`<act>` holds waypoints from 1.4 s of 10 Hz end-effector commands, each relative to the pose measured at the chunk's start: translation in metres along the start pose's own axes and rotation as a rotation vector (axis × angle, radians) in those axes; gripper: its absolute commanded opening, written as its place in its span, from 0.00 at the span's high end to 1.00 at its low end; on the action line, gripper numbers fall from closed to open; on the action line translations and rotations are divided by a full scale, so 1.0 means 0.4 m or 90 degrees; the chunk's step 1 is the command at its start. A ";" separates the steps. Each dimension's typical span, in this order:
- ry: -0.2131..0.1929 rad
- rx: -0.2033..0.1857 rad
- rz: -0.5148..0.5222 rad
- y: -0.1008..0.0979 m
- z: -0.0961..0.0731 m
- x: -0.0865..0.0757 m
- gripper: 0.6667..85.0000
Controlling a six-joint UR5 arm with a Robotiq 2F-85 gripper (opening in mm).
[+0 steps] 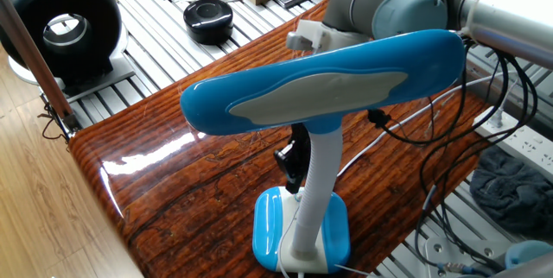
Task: Turn on the desk lamp by pressing the button
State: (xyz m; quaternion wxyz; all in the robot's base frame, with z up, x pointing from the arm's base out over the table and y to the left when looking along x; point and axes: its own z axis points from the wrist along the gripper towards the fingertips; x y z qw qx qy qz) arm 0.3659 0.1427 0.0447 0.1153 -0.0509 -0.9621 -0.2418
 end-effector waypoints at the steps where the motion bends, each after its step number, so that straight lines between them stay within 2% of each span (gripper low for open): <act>1: 0.019 -0.021 0.012 0.026 0.003 0.017 1.00; 5: 0.029 -0.021 0.013 0.025 0.004 0.025 1.00; 10: 0.051 -0.005 0.022 0.007 0.007 0.040 1.00; 14: 0.049 0.009 0.021 -0.006 0.008 0.036 1.00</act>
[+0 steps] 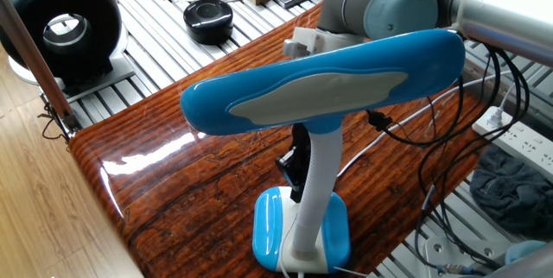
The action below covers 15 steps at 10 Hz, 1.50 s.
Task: Turn on the desk lamp by pressing the button
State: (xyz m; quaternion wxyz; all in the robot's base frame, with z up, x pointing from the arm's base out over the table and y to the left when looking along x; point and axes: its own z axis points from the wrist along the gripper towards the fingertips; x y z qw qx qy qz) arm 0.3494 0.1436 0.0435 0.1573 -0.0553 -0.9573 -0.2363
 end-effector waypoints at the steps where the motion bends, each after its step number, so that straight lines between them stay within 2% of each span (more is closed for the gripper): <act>1: -0.004 0.004 0.002 -0.001 -0.005 -0.005 1.00; 2: -0.011 0.013 0.003 -0.009 -0.006 -0.011 1.00; 5: -0.011 0.017 0.000 -0.012 -0.005 -0.012 1.00; 7: 0.009 0.024 -0.001 -0.019 -0.002 0.003 1.00; 8: 0.011 0.029 0.001 -0.025 -0.002 0.004 1.00; 15: 0.005 0.033 0.000 -0.029 -0.001 -0.003 1.00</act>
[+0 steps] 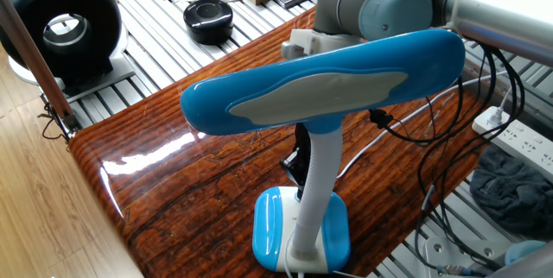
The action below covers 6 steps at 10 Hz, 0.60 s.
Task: Turn on the desk lamp by pressing the button
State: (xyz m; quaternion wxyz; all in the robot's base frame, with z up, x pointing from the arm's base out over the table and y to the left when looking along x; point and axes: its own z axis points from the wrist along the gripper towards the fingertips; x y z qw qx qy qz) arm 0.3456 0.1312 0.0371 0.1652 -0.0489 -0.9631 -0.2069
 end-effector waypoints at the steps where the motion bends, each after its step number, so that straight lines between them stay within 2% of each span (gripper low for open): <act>1: -0.002 -0.005 0.001 0.006 -0.001 -0.007 1.00; 6: -0.002 -0.009 0.001 0.012 0.009 -0.015 1.00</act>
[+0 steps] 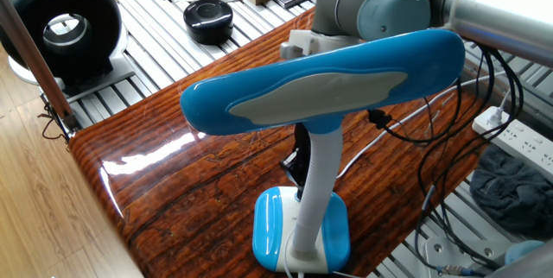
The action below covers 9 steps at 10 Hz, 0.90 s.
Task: Turn on the desk lamp by pressing the button
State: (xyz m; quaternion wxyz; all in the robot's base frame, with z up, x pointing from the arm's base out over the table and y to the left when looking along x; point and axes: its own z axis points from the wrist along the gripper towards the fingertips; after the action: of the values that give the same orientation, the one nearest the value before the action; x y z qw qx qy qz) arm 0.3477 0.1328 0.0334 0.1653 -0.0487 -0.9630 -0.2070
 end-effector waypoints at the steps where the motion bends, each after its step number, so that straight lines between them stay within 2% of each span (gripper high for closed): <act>1: -0.002 -0.011 0.000 0.011 0.000 -0.007 1.00; 5: 0.007 -0.016 -0.006 0.002 -0.021 0.006 1.00; 7: 0.005 -0.008 0.000 0.012 -0.025 0.003 1.00; 8: 0.006 -0.017 0.001 0.028 -0.036 0.002 1.00; 9: 0.007 -0.012 0.001 0.030 -0.058 0.002 1.00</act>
State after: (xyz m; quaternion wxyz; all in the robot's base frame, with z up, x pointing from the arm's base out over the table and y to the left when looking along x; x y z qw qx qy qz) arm 0.3498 0.1311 0.0445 0.1703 -0.0463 -0.9615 -0.2108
